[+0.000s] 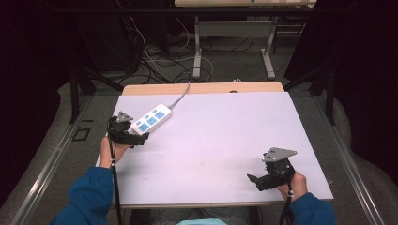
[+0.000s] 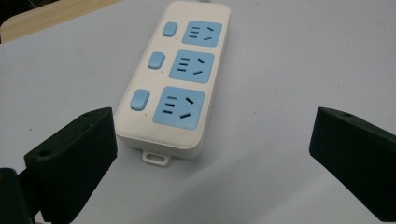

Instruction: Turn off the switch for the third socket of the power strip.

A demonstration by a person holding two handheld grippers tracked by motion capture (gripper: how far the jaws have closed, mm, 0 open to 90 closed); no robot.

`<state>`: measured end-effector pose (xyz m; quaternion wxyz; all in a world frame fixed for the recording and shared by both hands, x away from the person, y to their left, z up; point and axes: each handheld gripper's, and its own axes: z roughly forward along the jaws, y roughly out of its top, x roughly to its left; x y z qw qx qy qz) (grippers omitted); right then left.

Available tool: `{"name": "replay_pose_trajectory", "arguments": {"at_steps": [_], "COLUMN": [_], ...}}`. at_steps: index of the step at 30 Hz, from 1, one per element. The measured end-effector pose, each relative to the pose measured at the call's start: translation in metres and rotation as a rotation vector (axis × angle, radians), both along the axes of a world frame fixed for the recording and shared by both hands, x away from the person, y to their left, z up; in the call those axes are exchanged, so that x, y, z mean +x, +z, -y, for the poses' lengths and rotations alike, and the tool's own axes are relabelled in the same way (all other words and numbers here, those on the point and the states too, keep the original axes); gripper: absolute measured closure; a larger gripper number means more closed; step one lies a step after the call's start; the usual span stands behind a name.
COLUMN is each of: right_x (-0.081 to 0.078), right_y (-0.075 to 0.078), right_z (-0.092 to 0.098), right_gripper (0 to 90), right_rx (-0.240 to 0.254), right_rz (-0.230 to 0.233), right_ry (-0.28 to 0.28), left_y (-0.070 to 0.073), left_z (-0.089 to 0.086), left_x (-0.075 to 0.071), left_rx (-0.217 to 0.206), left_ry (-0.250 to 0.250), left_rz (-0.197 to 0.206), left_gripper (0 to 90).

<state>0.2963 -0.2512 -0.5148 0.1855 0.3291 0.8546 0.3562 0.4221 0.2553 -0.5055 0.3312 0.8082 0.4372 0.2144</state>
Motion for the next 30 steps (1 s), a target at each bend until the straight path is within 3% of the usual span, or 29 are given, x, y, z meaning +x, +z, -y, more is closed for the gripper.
{"name": "replay_pose_trajectory", "arguments": {"at_steps": [3, 9, 21, 30], "right_x": [0.000, -0.001, -0.001, -0.001], "right_y": [0.001, 0.001, 0.000, 0.000], "right_z": [0.000, 0.000, 0.000, -0.001], "right_gripper": [2.9, 2.9, 3.1, 3.2], "right_rx": [-0.005, -0.007, -0.001, -0.004], "right_rz": [-0.010, -0.011, -0.004, -0.001], "right_ry": [-0.001, 0.000, -0.002, -0.007], "left_y": [0.002, 0.007, 0.007, 0.004], "left_z": [0.002, 0.010, 0.023, 0.028], "left_x": [-0.009, -0.030, -0.075, -0.095], "left_rx": [-0.014, -0.003, 0.003, 0.003], "left_ry": [-0.005, -0.036, -0.114, -0.162], "left_rz": [0.017, 0.046, 0.059, 0.061], "left_gripper": [0.4, 0.4, 0.4, 0.4]}}
